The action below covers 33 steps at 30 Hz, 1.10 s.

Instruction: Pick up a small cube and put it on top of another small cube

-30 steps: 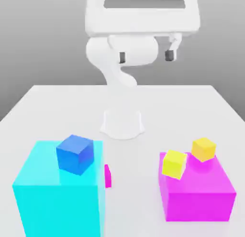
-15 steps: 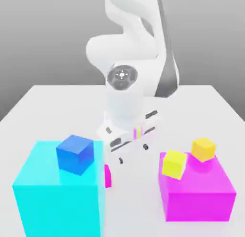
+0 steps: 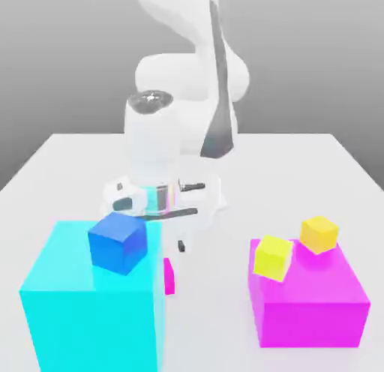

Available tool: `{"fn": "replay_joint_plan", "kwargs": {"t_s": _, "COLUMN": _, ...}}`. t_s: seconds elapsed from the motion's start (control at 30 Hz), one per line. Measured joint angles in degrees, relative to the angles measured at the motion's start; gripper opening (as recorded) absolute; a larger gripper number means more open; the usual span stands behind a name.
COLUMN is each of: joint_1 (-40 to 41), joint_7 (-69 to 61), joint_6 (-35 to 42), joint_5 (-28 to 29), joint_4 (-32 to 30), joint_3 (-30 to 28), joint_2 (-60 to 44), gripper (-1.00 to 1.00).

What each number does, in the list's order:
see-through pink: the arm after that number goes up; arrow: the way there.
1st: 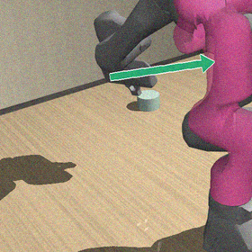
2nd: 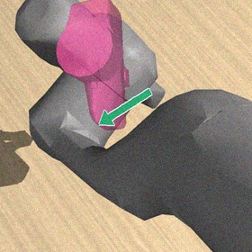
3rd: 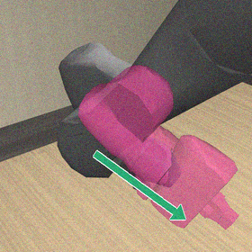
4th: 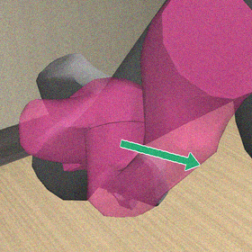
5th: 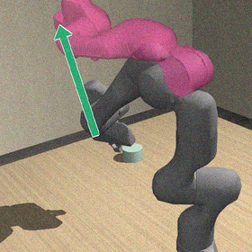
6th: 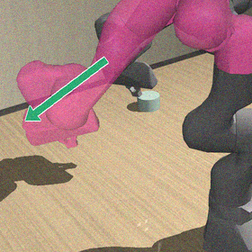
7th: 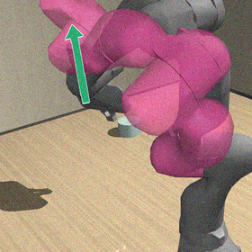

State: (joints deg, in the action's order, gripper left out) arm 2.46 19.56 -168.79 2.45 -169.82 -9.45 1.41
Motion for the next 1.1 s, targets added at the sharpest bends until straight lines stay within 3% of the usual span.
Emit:
{"fn": "replay_joint_plan", "kwargs": {"t_s": 0.33, "joint_1": 2.66, "joint_7": -3.96, "joint_6": -7.33, "joint_5": -6.3, "joint_4": 1.86, "joint_3": 4.65, "joint_2": -8.88, "gripper": 0.0}}
{"fn": "replay_joint_plan", "kwargs": {"t_s": 0.53, "joint_1": 7.56, "joint_7": -5.26, "joint_6": -12.11, "joint_5": -7.06, "joint_4": 2.04, "joint_3": 9.26, "joint_2": -14.28, "gripper": 0.0}}
{"fn": "replay_joint_plan", "kwargs": {"t_s": 0.57, "joint_1": 8.13, "joint_7": -5.38, "joint_6": -12.75, "joint_5": -6.98, "joint_4": 2.01, "joint_3": 9.7, "joint_2": -15.01, "gripper": -1.0}}
{"fn": "replay_joint_plan", "kwargs": {"t_s": 0.8, "joint_1": 8.38, "joint_7": -5.15, "joint_6": -12.78, "joint_5": -6.69, "joint_4": 2.01, "joint_3": 9.88, "joint_2": -15.11, "gripper": -1.0}}
{"fn": "replay_joint_plan", "kwargs": {"t_s": 1.1, "joint_1": 4.48, "joint_7": -1.71, "joint_6": -6.25, "joint_5": -3.23, "joint_4": 1.7, "joint_3": 5.65, "joint_2": -7.63, "gripper": -1.0}}
